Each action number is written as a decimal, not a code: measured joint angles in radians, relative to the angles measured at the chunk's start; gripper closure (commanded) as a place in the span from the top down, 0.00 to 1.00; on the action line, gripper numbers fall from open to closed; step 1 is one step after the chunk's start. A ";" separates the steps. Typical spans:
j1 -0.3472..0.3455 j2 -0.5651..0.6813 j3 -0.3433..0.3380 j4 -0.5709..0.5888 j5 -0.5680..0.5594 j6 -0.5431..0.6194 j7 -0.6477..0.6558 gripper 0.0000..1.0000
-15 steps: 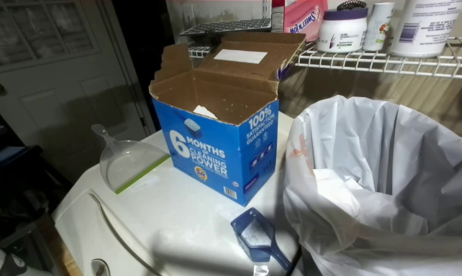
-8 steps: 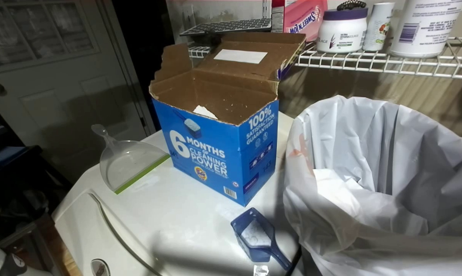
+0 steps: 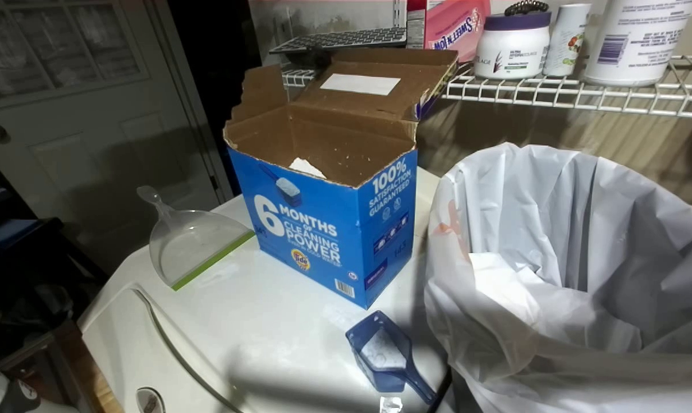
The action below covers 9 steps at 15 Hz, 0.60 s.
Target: Hang the small brush on the top rack
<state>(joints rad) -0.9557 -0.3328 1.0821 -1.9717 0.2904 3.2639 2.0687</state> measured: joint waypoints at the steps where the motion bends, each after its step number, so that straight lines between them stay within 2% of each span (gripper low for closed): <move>1: -0.005 0.000 0.003 0.000 0.000 0.000 0.000 0.03; 9: -0.011 0.000 0.009 0.000 0.006 0.004 0.011 0.03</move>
<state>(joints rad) -0.9669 -0.3324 1.0907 -1.9716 0.2961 3.2683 2.0797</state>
